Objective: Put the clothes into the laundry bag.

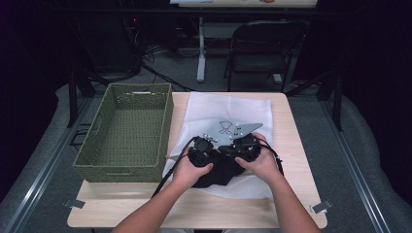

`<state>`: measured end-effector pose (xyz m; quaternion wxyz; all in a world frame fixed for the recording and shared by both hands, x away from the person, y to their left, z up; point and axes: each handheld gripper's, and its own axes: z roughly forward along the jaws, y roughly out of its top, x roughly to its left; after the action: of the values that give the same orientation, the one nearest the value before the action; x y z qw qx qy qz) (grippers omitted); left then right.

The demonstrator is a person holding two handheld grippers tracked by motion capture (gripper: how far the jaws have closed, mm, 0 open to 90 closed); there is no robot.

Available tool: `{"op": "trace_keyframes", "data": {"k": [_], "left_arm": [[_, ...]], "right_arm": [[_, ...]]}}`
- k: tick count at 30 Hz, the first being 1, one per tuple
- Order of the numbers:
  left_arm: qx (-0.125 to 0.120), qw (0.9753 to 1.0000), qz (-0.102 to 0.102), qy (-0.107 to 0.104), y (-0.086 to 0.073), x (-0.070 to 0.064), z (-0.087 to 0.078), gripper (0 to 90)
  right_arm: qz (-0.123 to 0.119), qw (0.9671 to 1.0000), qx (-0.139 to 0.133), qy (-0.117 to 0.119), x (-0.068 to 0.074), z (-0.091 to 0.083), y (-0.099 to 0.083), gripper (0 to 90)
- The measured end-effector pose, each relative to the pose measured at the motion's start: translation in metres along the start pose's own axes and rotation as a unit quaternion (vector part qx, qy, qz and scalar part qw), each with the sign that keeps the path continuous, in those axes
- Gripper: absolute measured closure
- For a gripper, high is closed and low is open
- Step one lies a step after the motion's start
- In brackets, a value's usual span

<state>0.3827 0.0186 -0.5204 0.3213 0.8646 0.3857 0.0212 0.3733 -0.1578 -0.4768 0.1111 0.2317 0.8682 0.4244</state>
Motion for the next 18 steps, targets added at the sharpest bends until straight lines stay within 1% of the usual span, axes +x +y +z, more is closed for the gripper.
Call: {"op": "trace_keyframes", "data": {"k": [3,7,9,12,14,18], "left_arm": [[-0.009,0.9999,-0.005,0.004,0.000,0.000,0.003,73.0],[-0.012,0.9999,-0.009,0.006,-0.001,0.001,0.010,72.2],[-0.012,0.9998,-0.011,0.006,-0.002,0.002,0.013,71.2],[-0.015,0.9998,-0.014,0.006,-0.003,0.003,0.016,69.5],[-0.015,0.9997,-0.018,0.004,-0.004,0.004,0.017,67.6],[-0.013,0.9998,-0.012,0.003,-0.007,0.004,0.017,60.4]], "right_arm": [[-0.001,1.0000,0.000,0.002,0.001,0.000,0.000,89.7],[-0.004,1.0000,0.002,0.002,0.001,0.002,0.000,89.7],[0.000,1.0000,0.007,0.000,0.000,0.003,-0.002,89.7],[-0.004,0.9999,0.012,-0.001,-0.001,0.005,-0.004,89.7],[-0.003,0.9999,0.013,-0.002,-0.001,0.006,-0.004,89.7],[-0.002,0.9999,0.013,-0.002,-0.002,0.005,-0.004,89.7]]}}
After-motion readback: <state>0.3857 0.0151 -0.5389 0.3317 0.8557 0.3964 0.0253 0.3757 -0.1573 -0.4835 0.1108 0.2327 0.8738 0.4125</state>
